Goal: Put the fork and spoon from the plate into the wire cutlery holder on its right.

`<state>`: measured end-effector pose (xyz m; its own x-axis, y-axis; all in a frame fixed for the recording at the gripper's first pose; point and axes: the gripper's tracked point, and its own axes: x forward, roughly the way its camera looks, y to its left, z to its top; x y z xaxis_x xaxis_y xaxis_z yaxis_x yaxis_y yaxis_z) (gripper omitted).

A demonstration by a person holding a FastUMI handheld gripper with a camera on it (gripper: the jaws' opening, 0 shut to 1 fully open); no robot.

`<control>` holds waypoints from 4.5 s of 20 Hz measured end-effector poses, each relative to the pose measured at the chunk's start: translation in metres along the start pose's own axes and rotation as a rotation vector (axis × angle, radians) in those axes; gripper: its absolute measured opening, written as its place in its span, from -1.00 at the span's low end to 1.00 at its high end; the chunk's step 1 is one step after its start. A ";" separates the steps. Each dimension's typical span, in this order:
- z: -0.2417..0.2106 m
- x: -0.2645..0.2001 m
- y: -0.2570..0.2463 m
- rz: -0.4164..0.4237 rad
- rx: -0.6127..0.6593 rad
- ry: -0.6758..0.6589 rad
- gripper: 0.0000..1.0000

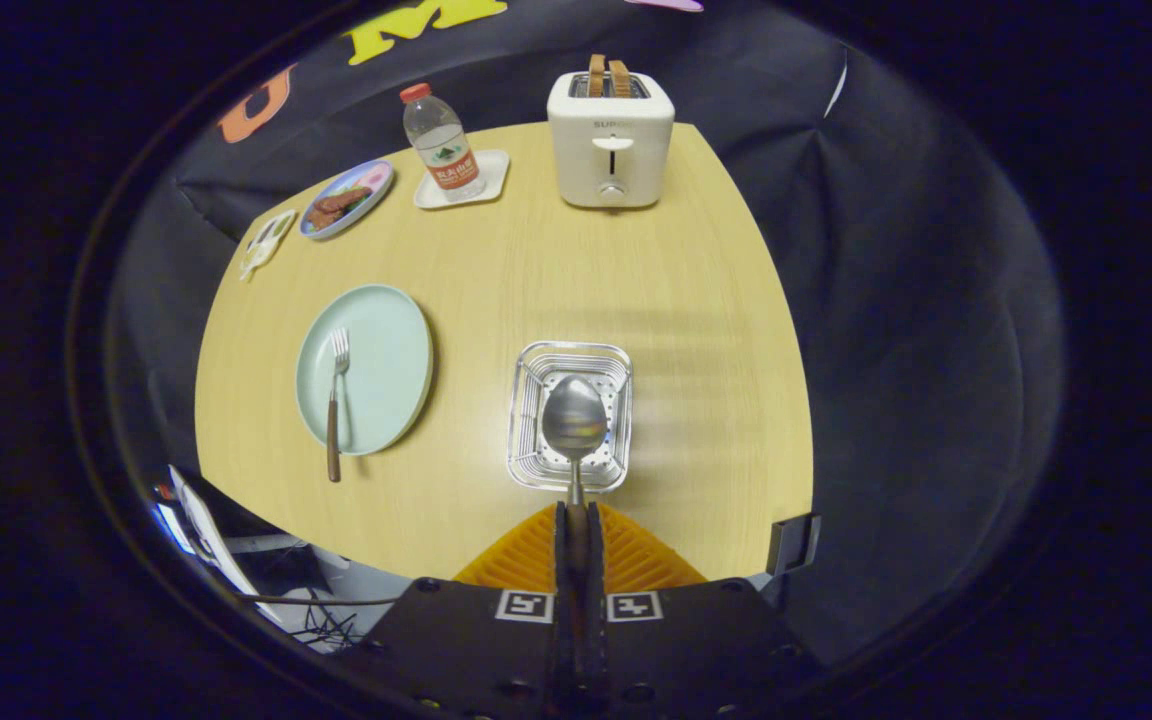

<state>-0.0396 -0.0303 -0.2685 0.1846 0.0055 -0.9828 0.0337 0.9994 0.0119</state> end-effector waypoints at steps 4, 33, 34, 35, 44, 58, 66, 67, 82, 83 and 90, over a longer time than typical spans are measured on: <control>0.013 -0.001 0.005 0.015 0.029 -0.031 -0.81; 0.034 0.068 0.261 0.161 -0.355 -0.478 0.90; 0.032 0.075 0.265 0.162 -0.359 -0.462 0.90; 0.032 0.082 0.268 0.160 -0.355 -0.451 0.90; 0.026 0.126 0.277 0.121 -0.348 -0.351 0.31; 0.047 0.075 0.229 0.105 -0.307 -0.306 -0.99; 0.077 -0.017 0.087 0.026 -0.208 -0.336 -0.98; 0.077 -0.026 0.072 0.018 -0.189 -0.333 -0.99; 0.014 -0.006 -0.001 0.085 -0.111 -0.081 -0.90; 0.013 -0.005 -0.001 0.082 -0.115 -0.080 -0.91; 0.026 -0.012 0.003 0.078 -0.095 -0.123 -0.94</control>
<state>-0.0162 -0.0282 -0.2520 0.3021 0.0849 -0.9495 -0.0772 0.9949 0.0644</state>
